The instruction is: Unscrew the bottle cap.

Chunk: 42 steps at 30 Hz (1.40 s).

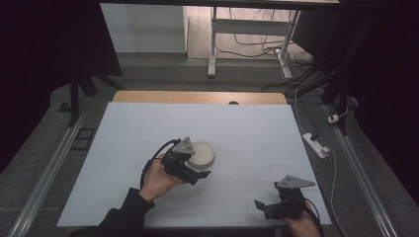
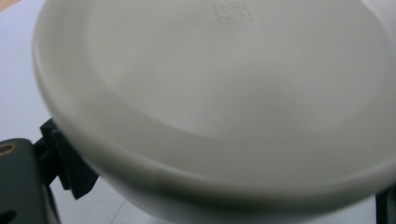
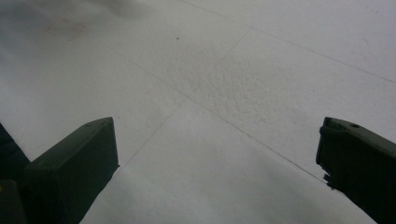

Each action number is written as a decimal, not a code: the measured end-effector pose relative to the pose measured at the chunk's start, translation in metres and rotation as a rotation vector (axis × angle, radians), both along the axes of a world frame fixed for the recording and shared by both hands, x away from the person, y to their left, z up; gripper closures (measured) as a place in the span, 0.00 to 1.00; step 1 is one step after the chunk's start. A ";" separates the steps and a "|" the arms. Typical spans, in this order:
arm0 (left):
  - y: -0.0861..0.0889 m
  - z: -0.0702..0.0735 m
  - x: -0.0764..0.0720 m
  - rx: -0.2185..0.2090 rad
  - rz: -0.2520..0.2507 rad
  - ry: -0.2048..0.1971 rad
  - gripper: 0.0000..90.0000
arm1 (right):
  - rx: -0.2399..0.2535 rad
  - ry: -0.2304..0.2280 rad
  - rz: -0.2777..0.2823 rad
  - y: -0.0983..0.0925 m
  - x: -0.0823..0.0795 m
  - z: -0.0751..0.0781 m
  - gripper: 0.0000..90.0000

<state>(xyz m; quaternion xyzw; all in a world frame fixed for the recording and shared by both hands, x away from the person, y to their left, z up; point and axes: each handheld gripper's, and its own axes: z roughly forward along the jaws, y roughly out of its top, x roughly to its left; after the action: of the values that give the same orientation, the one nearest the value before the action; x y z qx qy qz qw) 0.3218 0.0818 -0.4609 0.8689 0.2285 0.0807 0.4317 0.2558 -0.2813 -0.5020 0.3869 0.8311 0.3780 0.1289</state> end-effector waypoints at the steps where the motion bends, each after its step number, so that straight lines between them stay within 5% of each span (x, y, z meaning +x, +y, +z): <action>1: 0.000 0.000 0.000 0.000 0.000 0.000 0.08 | 0.005 -0.001 -0.001 -0.001 0.000 0.000 0.00; 8: -0.001 -0.002 -0.001 0.006 -0.004 -0.001 0.08 | 0.065 -0.004 -0.011 -0.005 0.001 0.003 0.00; 16: 0.001 -0.004 0.001 0.010 -0.003 0.001 0.08 | 0.045 -0.050 0.014 0.004 0.001 0.009 0.00; 22: 0.001 -0.003 -0.001 0.000 0.000 0.000 0.08 | 0.092 -0.067 0.035 0.013 0.002 0.015 0.00; 35: 0.003 -0.001 -0.001 -0.009 0.002 -0.001 0.08 | 0.166 -0.086 0.159 0.045 0.006 0.032 0.00; 42: 0.001 -0.002 -0.003 -0.004 -0.013 -0.007 0.08 | 0.164 -0.097 0.211 0.063 0.012 0.043 0.00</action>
<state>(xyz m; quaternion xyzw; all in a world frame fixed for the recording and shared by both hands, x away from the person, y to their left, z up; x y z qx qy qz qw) 0.3190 0.0831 -0.4628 0.8691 0.2216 0.0803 0.4349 0.2678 -0.2180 -0.4592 0.2881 0.8263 0.4744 0.0964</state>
